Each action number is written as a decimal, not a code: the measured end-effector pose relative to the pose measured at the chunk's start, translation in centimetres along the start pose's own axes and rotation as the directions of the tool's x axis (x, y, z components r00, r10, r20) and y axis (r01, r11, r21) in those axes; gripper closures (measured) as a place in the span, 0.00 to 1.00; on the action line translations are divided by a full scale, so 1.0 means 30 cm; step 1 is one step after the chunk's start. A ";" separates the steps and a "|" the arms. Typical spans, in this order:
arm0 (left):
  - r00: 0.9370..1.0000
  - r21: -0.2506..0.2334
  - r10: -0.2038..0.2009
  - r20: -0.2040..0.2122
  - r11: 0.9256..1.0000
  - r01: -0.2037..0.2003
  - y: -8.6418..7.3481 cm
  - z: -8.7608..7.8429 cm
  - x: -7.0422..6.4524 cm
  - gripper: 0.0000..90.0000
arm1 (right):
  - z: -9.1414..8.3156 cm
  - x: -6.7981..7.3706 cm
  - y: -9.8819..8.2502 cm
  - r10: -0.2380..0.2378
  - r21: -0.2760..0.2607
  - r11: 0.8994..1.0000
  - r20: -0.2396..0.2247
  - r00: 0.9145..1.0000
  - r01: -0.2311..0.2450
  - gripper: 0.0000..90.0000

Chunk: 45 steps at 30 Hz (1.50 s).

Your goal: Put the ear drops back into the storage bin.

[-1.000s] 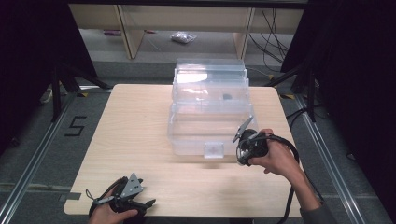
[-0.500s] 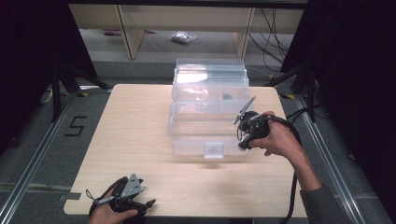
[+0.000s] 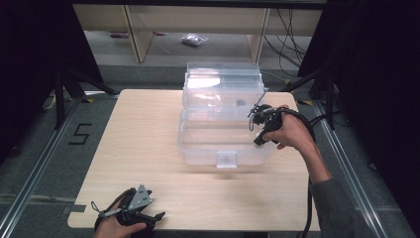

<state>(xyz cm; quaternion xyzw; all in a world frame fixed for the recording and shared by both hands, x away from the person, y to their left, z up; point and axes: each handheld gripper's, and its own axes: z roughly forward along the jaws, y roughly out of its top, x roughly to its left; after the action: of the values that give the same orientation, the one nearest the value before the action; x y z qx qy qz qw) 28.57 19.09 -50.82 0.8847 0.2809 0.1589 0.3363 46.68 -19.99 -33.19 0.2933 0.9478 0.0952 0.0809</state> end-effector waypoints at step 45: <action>1.000 -0.002 0.006 0.000 1.000 -0.006 0.001 0.000 0.001 0.19 | 0.230 -0.150 0.041 0.150 0.098 0.984 -0.017 0.989 -0.147 0.67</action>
<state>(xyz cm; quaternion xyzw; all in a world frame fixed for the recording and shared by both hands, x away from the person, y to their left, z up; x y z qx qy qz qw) 28.60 19.08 -50.78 0.8851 0.2782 0.1601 0.3370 52.47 -20.64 -39.15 0.3655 0.9277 0.0587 0.0476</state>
